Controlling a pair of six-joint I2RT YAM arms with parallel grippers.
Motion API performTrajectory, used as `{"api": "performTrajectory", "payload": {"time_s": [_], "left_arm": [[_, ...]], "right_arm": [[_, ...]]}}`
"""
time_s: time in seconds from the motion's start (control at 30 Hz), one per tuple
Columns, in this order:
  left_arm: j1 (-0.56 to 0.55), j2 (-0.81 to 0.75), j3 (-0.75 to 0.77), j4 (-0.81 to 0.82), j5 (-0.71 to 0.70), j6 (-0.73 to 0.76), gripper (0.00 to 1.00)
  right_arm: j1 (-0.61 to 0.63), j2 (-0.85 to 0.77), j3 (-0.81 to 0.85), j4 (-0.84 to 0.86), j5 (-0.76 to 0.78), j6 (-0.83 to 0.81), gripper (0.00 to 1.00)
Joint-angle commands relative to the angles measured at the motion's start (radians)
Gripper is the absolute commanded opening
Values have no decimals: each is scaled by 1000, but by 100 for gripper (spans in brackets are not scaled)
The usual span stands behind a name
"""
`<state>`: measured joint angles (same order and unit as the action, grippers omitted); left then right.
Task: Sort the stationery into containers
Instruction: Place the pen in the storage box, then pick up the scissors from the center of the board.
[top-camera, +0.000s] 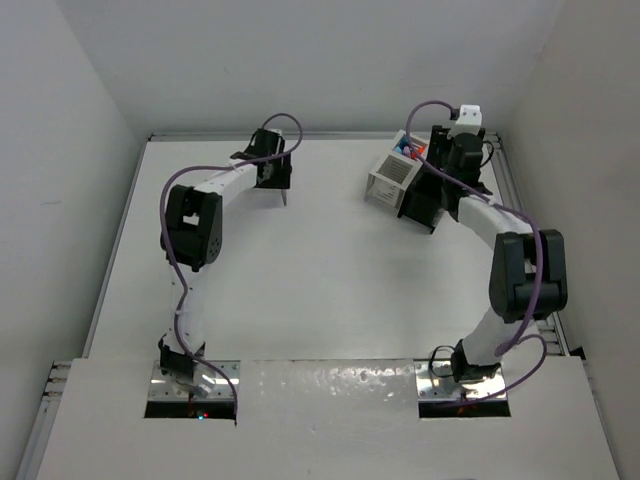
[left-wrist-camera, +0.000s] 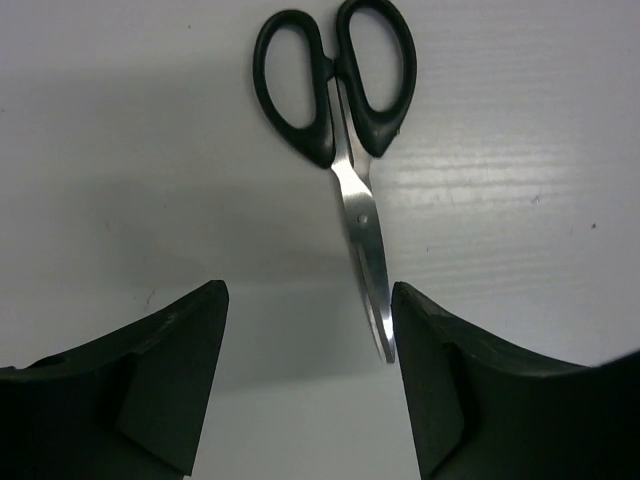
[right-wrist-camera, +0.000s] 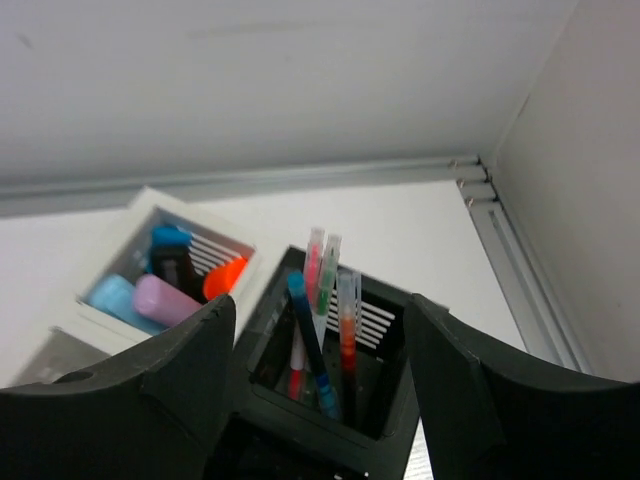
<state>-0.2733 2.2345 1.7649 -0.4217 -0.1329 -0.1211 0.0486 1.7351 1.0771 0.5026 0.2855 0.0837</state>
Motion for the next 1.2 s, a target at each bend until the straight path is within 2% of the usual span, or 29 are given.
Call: {"api": "performTrajectory", "payload": {"time_s": [0.0, 0.23, 0.4, 0.5, 0.63, 0.73, 0.83, 0.97, 1.17], "left_arm": [[-12, 37, 100, 26, -46, -31, 61], [-61, 120, 139, 43, -91, -6, 60], [-60, 200, 226, -61, -113, -40, 53], [-61, 208, 223, -63, -113, -28, 36], [-64, 208, 217, -86, -76, 11, 26], [-63, 195, 194, -85, -62, 52, 1], [-53, 168, 139, -45, 19, 113, 0], [-43, 81, 42, 9, 113, 291, 0], [-34, -99, -188, 149, 127, 538, 0]], "right_arm": [[11, -100, -20, 7, -31, 47, 67], [42, -178, -68, -4, -34, 48, 67], [60, -224, -85, -10, -29, 44, 67], [69, -255, -101, -7, -22, 34, 67], [91, -290, -108, -12, -16, 19, 67], [123, -302, -106, -25, -5, -18, 67], [175, -315, -108, -52, 6, -47, 67], [255, -330, -134, -68, -11, -24, 67], [376, -278, -125, -105, -126, 158, 66]]}}
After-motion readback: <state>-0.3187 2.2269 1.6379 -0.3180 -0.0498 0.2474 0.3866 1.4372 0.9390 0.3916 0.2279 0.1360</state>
